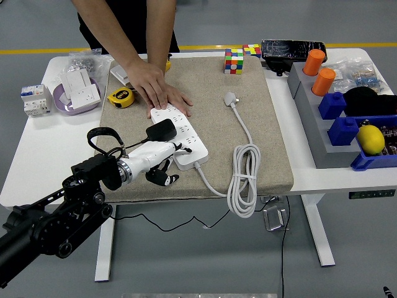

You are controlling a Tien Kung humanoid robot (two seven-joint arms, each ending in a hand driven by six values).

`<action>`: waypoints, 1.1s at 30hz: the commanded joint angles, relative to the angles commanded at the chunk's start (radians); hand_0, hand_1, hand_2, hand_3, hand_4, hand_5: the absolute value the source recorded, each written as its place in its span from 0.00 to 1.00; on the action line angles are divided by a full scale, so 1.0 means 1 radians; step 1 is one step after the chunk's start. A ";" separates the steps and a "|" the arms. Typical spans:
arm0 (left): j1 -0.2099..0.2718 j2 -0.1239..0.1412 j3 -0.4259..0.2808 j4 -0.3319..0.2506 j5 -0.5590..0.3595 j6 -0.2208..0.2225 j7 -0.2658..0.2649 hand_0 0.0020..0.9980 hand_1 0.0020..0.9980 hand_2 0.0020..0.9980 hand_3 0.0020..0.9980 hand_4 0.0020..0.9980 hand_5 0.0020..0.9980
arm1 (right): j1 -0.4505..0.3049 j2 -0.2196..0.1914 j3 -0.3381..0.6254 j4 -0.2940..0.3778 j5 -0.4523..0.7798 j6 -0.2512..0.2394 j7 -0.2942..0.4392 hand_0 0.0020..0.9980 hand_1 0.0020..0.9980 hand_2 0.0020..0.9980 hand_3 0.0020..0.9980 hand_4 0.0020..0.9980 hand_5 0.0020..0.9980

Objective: Pick up the plug,place it near the board,insert it into the board,press the button

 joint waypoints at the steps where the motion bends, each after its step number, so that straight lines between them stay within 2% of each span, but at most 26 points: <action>1: 0.000 0.000 0.000 0.001 0.000 0.000 0.000 0.15 0.02 0.13 0.87 0.69 0.00 | 0.000 0.000 0.000 0.000 0.000 0.000 0.000 0.94 0.84 0.78 0.79 1.00 1.00; 17: -0.001 -0.005 0.007 0.024 0.000 0.011 -0.007 0.15 0.02 0.13 0.87 0.69 0.00 | -0.003 -0.001 -0.002 0.000 0.000 0.000 0.000 0.94 0.84 0.78 0.79 1.00 1.00; 33: -0.005 -0.006 0.015 0.036 0.002 0.004 -0.008 0.15 0.02 0.13 0.86 0.69 0.00 | -0.001 -0.002 0.000 0.001 0.001 0.000 0.001 0.94 0.84 0.78 0.79 1.00 1.00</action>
